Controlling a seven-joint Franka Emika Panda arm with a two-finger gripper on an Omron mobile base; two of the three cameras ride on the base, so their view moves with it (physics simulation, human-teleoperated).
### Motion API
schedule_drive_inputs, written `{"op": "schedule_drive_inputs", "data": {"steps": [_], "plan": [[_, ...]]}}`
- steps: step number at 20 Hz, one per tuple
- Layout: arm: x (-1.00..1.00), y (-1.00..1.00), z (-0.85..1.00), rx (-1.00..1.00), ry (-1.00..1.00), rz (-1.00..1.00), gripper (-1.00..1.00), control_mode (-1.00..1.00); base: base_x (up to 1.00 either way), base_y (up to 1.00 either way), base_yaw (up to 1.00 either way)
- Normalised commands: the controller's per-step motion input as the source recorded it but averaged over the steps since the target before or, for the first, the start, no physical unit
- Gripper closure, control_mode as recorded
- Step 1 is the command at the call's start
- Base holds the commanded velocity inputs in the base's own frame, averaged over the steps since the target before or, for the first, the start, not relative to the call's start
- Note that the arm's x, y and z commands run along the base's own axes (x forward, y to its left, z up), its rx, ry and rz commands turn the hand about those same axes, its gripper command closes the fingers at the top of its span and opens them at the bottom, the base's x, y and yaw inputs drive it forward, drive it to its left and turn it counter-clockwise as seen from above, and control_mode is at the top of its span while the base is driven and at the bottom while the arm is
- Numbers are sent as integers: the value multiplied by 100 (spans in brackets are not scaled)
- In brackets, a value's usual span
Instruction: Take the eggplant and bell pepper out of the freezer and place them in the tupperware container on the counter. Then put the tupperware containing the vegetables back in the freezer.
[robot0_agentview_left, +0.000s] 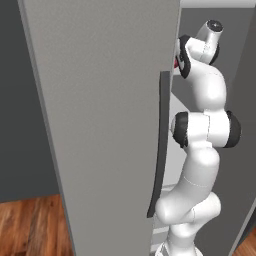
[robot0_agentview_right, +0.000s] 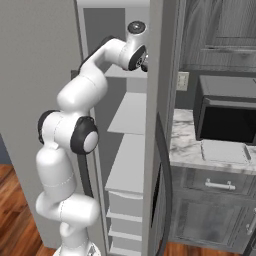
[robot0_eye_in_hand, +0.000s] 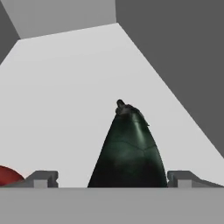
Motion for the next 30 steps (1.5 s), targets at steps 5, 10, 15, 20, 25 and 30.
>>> {"op": "schedule_drive_inputs", "data": {"steps": [5, 10, 15, 20, 25, 30], "plan": [[-4, -3, -15, 0, 10, 0, 100, -100, 0, 0, 0], [-13, 0, -50, 0, 17, 0, 100, -100, 0, 0, 0], [-1, 0, -28, -5, 3, 0, 100, -100, 0, 0, 0], [-25, 6, -8, -3, -3, 0, 100, -100, 0, 0, 0], [-86, 15, -1, 0, -15, 2, 100, -100, 0, 0, 0], [-100, 32, 0, 0, -7, 3, 100, -100, 0, 0, 0]]}}
